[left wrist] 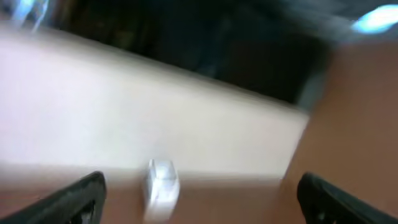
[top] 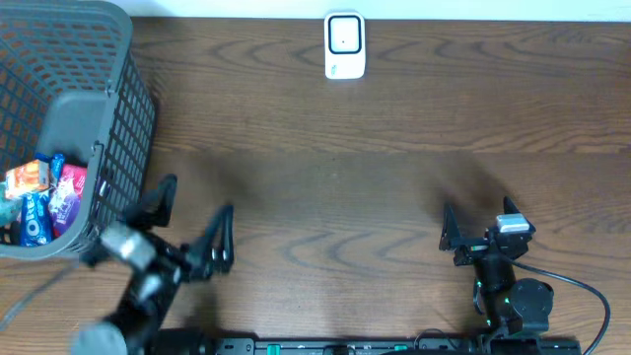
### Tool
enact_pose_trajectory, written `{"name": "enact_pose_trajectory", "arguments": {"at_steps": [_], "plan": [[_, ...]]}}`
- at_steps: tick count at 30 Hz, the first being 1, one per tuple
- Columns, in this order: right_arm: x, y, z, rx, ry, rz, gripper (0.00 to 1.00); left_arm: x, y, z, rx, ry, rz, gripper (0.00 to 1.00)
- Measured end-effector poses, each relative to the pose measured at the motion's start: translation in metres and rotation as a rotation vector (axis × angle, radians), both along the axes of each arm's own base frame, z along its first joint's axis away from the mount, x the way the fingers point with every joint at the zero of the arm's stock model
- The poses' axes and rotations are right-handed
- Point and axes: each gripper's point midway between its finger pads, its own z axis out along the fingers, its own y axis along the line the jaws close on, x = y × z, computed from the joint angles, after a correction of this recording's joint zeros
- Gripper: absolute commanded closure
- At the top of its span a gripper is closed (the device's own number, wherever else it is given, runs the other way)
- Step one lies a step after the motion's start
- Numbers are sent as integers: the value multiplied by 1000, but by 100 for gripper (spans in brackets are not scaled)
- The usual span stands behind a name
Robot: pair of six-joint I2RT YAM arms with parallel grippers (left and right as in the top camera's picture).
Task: Scan the item barcode
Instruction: 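Reach the left gripper into the basket and grasp the orange tissue pack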
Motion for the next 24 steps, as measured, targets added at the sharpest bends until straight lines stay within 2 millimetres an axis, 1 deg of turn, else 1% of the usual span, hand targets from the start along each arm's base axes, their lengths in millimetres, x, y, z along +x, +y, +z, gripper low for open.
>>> {"name": "enact_pose_trajectory", "arguments": {"at_steps": [2,5,10,13,14,17,19,20,22,23,24], "plan": [[0,0,0,0,-1,0,1,15,4,-8,30,167,27,2],[0,0,0,0,-1,0,1,32,7,-6,59,257,44,2],[0,0,0,0,0,0,1,59,7,-1,84,285,38,2],[0,0,0,0,0,0,1,74,17,8,81,349,84,2],[0,0,0,0,0,0,1,79,22,14,81,372,111,2],[0,0,0,0,1,0,1,98,50,33,94,492,227,2],[0,0,-1,0,2,0,1,117,72,45,118,576,300,2],[0,0,0,0,0,0,1,126,81,49,127,590,328,2],[0,0,0,0,0,0,1,147,104,46,133,681,383,2],[0,0,0,0,1,0,1,159,119,41,134,723,413,2],[0,0,0,0,0,0,1,167,129,37,134,750,435,2]]}}
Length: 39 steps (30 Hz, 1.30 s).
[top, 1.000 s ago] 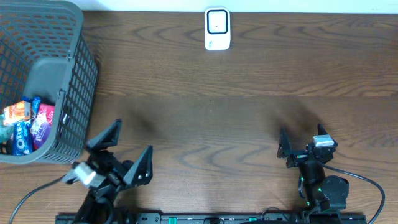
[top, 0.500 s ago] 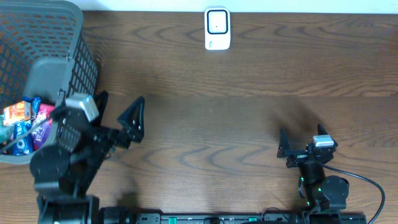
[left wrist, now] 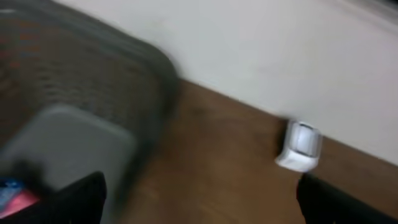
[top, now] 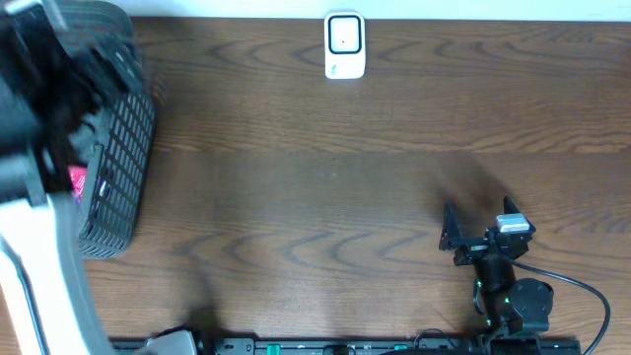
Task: Scan the item barcode
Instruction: 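Reach the left gripper into the basket and grasp the orange tissue pack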
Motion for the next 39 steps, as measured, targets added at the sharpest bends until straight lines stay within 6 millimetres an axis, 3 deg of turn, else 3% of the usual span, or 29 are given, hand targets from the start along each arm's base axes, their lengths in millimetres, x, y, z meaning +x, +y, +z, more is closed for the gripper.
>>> {"name": "enact_pose_trajectory", "arguments": {"at_steps": [3,4,9,12,17,21,30,39], "plan": [[0,0,0,0,0,0,1,21,48,-20,-7,80,115,2],[0,0,0,0,1,0,1,24,73,-29,-16,104,189,2],[0,0,0,0,1,0,1,4,155,-54,-46,164,434,2],[0,0,0,0,1,0,1,-13,184,-55,-54,166,527,2],[0,0,0,0,1,0,1,-29,197,-60,-14,213,582,2],[0,0,0,0,1,0,1,-45,209,-78,29,312,661,2],[0,0,0,0,1,0,1,-61,226,-186,-34,675,778,2],[0,0,0,0,1,0,1,-60,231,-252,-75,855,777,1]]}}
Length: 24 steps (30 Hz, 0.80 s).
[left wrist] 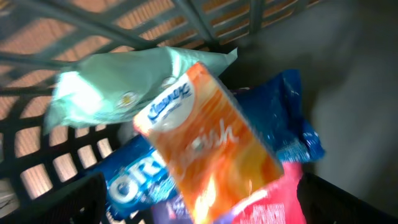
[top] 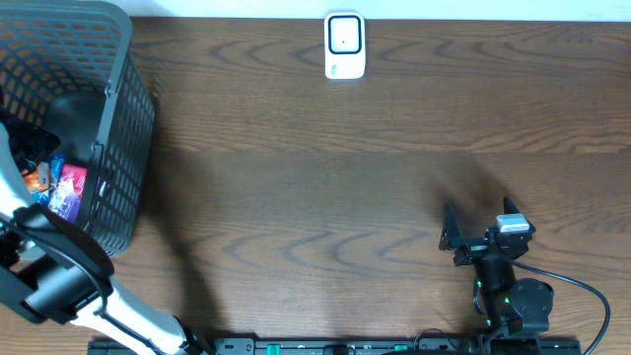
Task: Scan the item barcode
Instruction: 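Reach the left gripper into the basket and grasp the orange tissue pack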
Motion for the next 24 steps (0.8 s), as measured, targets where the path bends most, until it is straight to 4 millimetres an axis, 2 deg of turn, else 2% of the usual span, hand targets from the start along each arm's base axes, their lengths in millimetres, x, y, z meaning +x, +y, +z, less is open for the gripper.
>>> {"name": "enact_pose_trajectory", "arguments": {"at_steps": [1,2,3,4,7,10,14,19,21,24], "plan": [[0,0,0,0,0,0,1,1,1,-6,-7,8,0,3],[0,0,0,0,0,0,1,2,2,-13,-14,18,0,15],[0,0,0,0,0,0,1,3,2,-20,-23,29,1,28],[0,0,0,0,0,0,1,4,3,-27,-30,38,3,48],[0,0,0,0,0,0,1,6,2,-39,-50,52,4,74],[0,0,0,0,0,0,1,6,3,-39,-46,54,7,92],[0,0,0,0,0,0,1,5,2,-39,-53,49,16,93],[0,0,0,0,0,0,1,19,-14,-30,-148,-62,-2,93],[0,0,0,0,0,0,1,30,-27,-15,-198,-152,-25,93],[0,0,0,0,0,0,1,47,-45,24,-236,-317,-77,93]]}}
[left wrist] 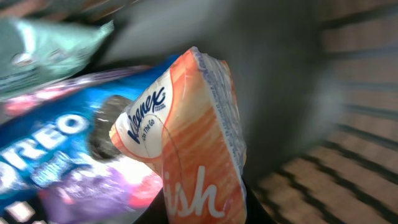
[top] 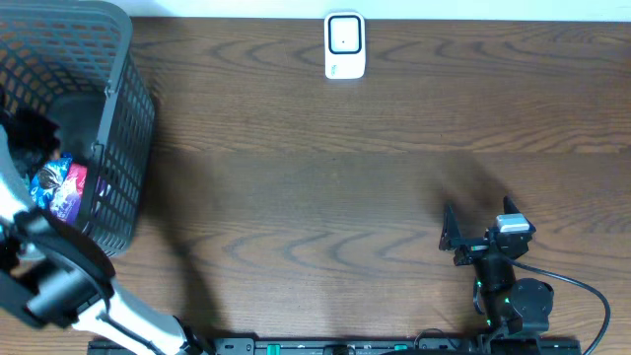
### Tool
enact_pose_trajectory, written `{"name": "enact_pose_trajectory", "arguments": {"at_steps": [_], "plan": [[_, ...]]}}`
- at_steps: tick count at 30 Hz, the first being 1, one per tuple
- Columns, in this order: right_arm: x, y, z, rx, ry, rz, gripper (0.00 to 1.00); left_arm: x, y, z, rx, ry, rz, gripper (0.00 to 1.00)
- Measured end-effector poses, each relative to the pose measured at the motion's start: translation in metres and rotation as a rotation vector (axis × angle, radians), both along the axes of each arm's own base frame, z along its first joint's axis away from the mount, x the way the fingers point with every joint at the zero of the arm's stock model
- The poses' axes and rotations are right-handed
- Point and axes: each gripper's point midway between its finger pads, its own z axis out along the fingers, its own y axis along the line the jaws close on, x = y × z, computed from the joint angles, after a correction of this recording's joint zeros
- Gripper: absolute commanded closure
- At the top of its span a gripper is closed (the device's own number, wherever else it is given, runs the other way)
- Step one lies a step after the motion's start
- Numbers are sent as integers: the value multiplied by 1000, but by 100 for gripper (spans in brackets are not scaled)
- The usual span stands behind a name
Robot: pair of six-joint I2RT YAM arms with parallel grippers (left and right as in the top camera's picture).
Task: Scan the item barcode
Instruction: 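Reach the left gripper into the basket and grasp the orange tissue pack, then carry the orange pack with the left gripper and drop it near the scanner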
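Observation:
An orange Kleenex tissue pack (left wrist: 186,143) stands on edge between the jaws of my left gripper (left wrist: 205,214), which is shut on its lower part. This is inside the grey basket (top: 118,108); overhead, the left arm (top: 35,133) reaches down into it and hides the pack. The white barcode scanner (top: 344,44) stands at the far edge of the table, in the middle. My right gripper (top: 478,225) rests open near the front right and holds nothing.
Under the held pack lie a blue Oreo pack (left wrist: 37,149), a purple and pink packet (left wrist: 93,186) and a pale green pack (left wrist: 43,50). The basket's mesh wall (left wrist: 354,118) is close on the right. The table is brown wood (top: 325,197).
My left gripper was open over the flat-lying orange pack. Now it is shut on the pack, which stands on edge and is raised off the Oreo pack. The right arm has not moved.
My left gripper was open, low at the table's front beside the basket. Then the arm was over the basket. Then the gripper was open inside it, above the orange tissue pack. Now it is shut on that pack.

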Motion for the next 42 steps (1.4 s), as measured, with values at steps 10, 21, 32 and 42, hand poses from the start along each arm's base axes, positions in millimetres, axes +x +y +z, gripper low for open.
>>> {"name": "enact_pose_trajectory", "arguments": {"at_steps": [10,21,32,42], "plan": [[0,0,0,0,0,0,1,-16,-70,176,59,-498,-106,93],[0,0,0,0,-1,0,1,-17,-318,230,-190,-691,-848,92],[0,-1,0,-1,0,-3,1,-6,-448,100,109,-259,-1204,93],[0,-1,0,0,0,-3,1,31,-501,-68,185,57,-1294,88]]}}
